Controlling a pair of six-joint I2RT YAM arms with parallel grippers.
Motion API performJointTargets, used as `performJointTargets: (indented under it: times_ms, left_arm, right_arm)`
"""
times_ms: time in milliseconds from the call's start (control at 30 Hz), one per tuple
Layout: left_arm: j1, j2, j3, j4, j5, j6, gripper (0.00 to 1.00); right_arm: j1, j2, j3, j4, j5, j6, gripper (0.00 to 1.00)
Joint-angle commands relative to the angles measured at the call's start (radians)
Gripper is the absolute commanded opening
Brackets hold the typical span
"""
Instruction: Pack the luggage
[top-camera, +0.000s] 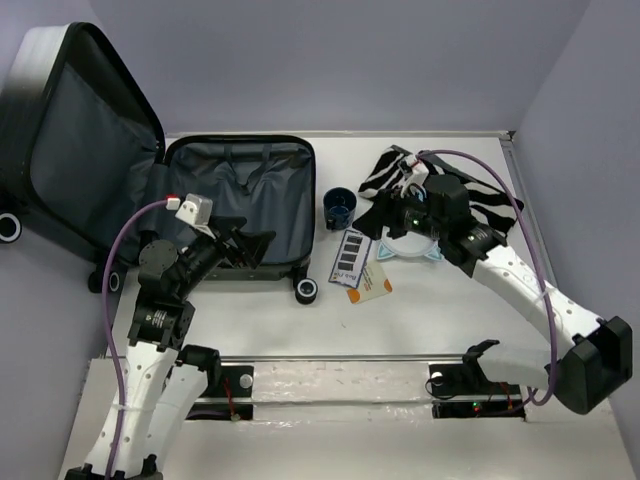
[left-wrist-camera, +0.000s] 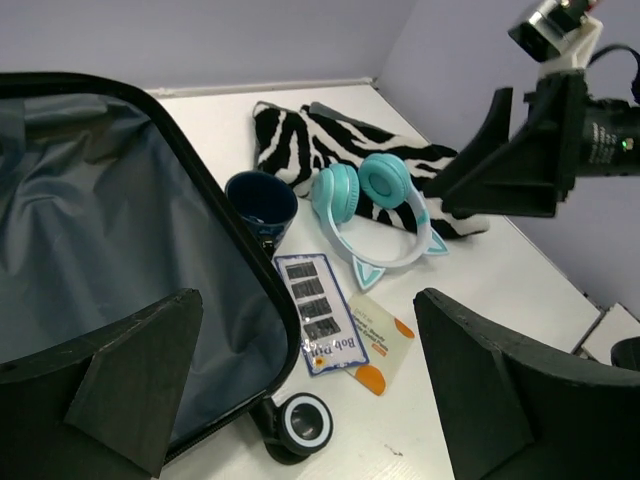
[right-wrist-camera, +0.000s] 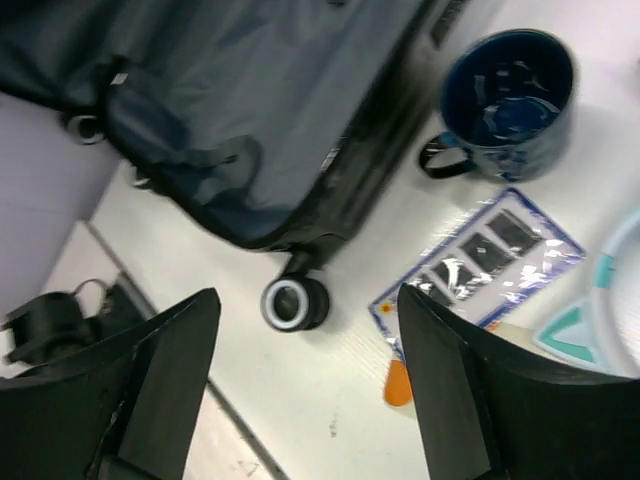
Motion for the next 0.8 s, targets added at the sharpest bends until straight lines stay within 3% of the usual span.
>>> performJointTargets:
  times_ms: [0, 233, 433, 567, 767]
  left_arm:
    - [-0.043, 0.042, 0.04, 0.008, 0.003, 0.016, 0.99]
    - [-0.125, 0.094, 0.055, -0.013, -0.047, 0.014, 0.99]
    - [-0.156, 0.153, 0.164, -0.002, -0.079, 0.034, 0.99]
    - [-0.153, 0.166, 0.092, 0.036, -0.136, 0.025, 0.99]
    - [-0.156, 0.188, 0.11, 0.008, -0.159, 0.065, 0.99]
  right_arm:
    - [0.015, 0.084, 0.127, -0.129, 0.224, -0.042, 0.79]
    - [0.035, 0.27, 0.272, -0.261, 0.34, -0.025, 0.78]
    - [0.045, 0.365, 0.324, -0.263, 0.376, -0.019, 0.75]
    - [0.067, 0.469, 0.367, -0.246, 0.363, -0.03, 0.73]
    - [0.078, 0.619, 0.46, -0.196, 0.406, -0.03, 0.7]
